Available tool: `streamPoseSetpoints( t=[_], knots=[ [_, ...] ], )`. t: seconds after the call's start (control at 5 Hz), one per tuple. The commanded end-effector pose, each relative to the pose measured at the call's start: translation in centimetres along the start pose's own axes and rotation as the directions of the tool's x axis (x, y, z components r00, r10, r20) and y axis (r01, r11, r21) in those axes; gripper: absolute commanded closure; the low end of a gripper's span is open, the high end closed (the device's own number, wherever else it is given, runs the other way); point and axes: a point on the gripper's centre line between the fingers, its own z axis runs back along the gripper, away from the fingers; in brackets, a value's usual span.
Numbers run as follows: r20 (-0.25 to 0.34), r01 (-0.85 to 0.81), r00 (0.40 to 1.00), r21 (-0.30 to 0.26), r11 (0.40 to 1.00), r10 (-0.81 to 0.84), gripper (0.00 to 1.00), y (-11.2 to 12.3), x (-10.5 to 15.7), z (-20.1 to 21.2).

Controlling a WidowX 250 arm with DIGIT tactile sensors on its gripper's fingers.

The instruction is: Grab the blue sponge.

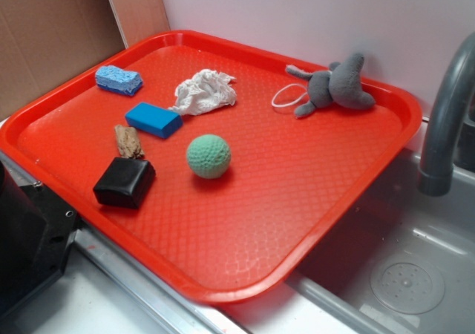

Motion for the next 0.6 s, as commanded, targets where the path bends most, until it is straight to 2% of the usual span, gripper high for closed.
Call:
streamPoseSetpoints(
  t=[0.0, 0.2, 0.4],
  knots=[
    [0.0, 0.0, 1.0, 0.0, 1.0, 0.0, 0.0, 0.0, 0.0, 0.0],
    [0.014, -0.245, 0.969, 0.031, 0.969, 0.245, 0.0, 5.0, 3.5, -4.6],
    [0.027, -0.478, 0.878, 0.032, 0.878, 0.477, 0.0, 8.8, 5.7, -7.2]
  ],
)
